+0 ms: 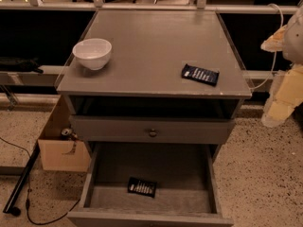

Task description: Pick rxbar chocolate from middle drawer and place on counter

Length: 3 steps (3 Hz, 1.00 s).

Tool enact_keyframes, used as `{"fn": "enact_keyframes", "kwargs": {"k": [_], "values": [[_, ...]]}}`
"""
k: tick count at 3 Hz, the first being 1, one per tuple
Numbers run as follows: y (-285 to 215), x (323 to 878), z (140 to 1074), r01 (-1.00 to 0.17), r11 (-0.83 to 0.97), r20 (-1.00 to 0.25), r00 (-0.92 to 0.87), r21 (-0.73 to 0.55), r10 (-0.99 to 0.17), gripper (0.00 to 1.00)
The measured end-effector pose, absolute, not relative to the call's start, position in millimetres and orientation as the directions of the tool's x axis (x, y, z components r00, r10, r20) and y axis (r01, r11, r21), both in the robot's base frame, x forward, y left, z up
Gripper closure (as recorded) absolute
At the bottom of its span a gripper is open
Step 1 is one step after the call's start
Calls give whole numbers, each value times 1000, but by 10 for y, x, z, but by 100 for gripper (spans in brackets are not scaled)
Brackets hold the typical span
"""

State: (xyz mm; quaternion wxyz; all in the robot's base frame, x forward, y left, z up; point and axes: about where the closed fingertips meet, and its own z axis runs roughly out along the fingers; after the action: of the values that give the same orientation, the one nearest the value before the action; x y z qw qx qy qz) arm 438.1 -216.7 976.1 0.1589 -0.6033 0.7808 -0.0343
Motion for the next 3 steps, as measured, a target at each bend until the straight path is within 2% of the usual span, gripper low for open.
{"fn": "enact_keyframes", "kwargs": {"k": [2, 3], "values": [[-2198, 4392, 9761, -924, 285, -213, -234, -255, -949, 0], [-2321, 4444, 9591, -900, 372, -314, -294, -227, -903, 0]]}}
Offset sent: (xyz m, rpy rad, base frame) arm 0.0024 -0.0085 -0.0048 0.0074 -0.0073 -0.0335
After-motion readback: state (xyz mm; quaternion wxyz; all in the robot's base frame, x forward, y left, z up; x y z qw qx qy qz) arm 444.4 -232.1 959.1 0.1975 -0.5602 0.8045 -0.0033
